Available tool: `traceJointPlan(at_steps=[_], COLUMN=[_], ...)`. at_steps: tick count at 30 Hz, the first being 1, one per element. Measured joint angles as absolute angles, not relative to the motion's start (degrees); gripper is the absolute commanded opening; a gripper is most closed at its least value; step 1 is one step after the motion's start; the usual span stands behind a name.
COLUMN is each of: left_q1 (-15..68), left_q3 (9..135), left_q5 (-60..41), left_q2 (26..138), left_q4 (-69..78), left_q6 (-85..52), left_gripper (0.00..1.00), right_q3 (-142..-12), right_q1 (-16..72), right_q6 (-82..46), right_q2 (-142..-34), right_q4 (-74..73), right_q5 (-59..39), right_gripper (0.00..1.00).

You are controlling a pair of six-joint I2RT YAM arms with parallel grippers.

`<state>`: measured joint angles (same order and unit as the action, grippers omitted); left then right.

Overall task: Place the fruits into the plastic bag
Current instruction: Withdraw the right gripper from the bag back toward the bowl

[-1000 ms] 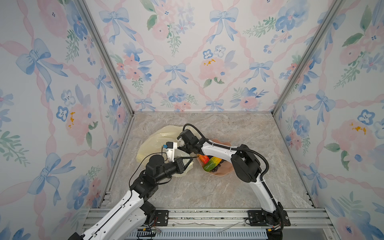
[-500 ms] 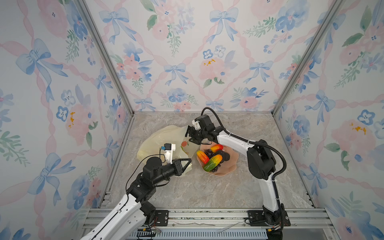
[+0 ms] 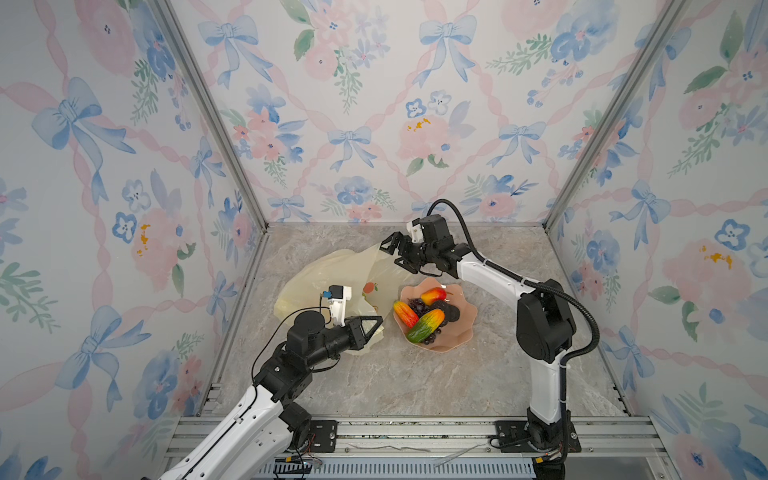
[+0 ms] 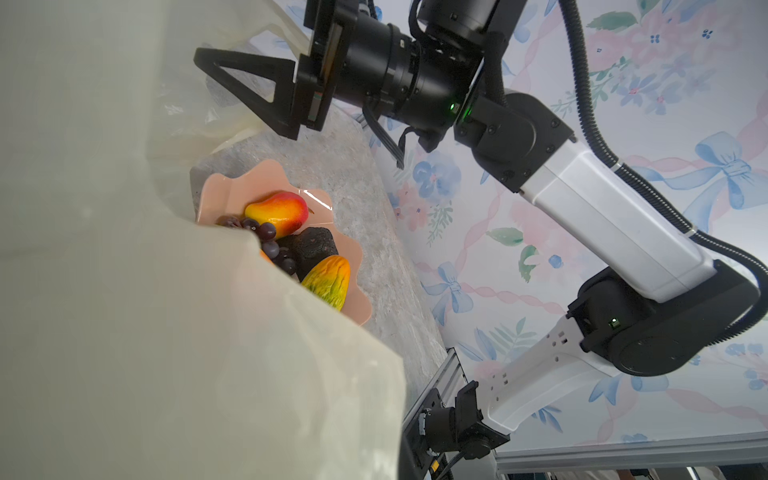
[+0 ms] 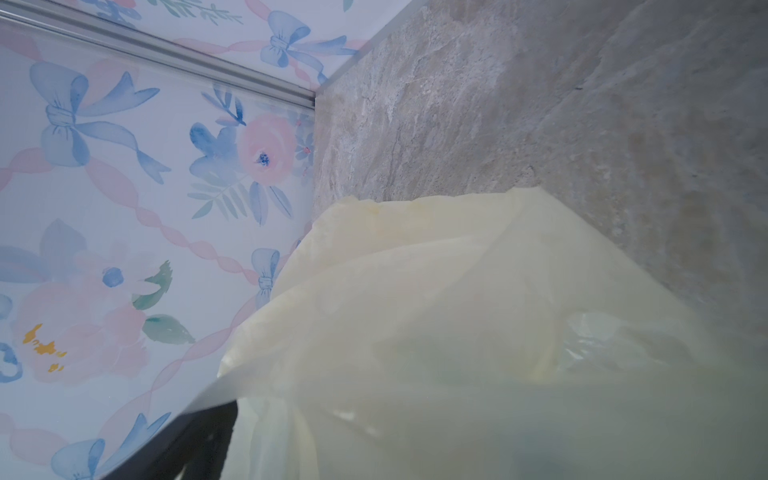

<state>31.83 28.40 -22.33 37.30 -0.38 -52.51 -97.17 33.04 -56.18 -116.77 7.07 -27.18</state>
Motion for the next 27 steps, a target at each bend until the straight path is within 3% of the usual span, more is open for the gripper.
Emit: traceJointPlan(at_steps=[17, 23, 27], left_q1=[31.83, 31.83, 31.83], left_q3=[28.86, 29.56, 29.61], left_q5=[-20.82, -20.84, -20.84], left_q2=[37.74, 38.7, 38.74], left_q4=[-0.38, -0.36, -0.38], left_q6=[-52.03, -51.62, -51.62], left_gripper=[0.0, 0.0, 0.0], right_q3=[-88.42, -87.96, -92.29], right_q1=[32.93, 32.18, 31.81], right_q6=[-66.72, -61.43, -51.48], right_q2=[-103.7, -93.38, -86.65], right_q4=[3.84, 12.73, 27.0], right_q5=[-48.27, -48.58, -42.13], right_gripper=[0.98, 1.0, 0.97])
